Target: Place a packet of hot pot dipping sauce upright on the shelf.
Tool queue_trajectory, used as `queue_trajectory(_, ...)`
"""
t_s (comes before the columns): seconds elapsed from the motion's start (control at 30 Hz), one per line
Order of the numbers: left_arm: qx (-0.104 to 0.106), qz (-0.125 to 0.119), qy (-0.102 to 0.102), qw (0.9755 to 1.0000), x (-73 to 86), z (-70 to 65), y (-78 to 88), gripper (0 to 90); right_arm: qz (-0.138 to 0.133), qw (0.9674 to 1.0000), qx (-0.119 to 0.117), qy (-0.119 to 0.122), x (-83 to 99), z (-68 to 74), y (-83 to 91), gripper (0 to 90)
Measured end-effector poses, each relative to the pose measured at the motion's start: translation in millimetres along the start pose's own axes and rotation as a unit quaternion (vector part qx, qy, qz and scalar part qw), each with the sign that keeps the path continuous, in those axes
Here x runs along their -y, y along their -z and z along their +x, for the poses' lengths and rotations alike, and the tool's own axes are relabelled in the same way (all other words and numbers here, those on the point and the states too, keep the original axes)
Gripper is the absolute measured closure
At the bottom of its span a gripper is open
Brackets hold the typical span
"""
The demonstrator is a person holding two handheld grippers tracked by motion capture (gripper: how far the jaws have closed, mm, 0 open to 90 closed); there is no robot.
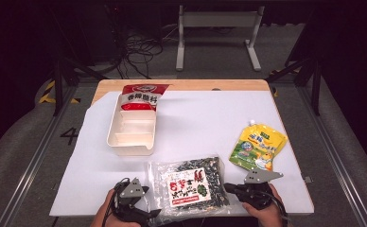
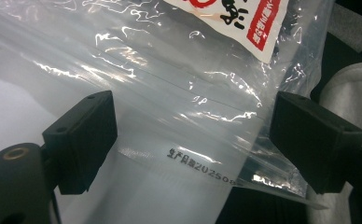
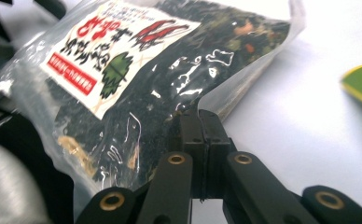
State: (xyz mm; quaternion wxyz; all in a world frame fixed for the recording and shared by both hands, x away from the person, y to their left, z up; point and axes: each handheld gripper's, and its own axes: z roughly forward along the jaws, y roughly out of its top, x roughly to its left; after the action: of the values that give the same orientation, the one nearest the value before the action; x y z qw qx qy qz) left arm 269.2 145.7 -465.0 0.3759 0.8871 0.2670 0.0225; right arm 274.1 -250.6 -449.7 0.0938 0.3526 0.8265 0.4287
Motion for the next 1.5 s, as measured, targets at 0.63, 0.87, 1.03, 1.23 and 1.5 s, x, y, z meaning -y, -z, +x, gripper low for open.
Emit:
queue_trajectory(0.63, -0.143, -0.014, -0.073, 0.987, -41.2, 15.3, -29.1, 42.6, -0.039, 0.9974, 0.045, -0.041, 3.0, -22.2, 18.6, 89.6)
queue_trajectory(0.87, -0.103, -0.021, -0.02, 0.9942, -39.7, 39.9, -22.0, 40.4, -0.003, 0.9994, 0.02, -0.029, 4.4, -18.6, 18.6, 87.1)
queue_trajectory(1.03, -0.075, -0.02, -0.012, 0.9969, -22.6, 31.7, -1.9, 38.3, 0.014, 0.9998, 0.008, -0.013, 4.9, -12.4, 19.1, 83.9)
queue_trajectory(1.23, -0.02, -0.043, 0.031, 0.9984, 0.2, 23.4, 20.4, 31.8, 0.025, 0.9997, -0.003, -0.007, 8.5, -3.9, 19.6, 81.2)
queue_trajectory(1.5, 0.013, -0.022, 0.059, 0.998, 11.5, 14.0, 14.0, 28.7, 0.038, 0.9988, -0.029, -0.013, 11.8, 4.6, 13.7, 78.4)
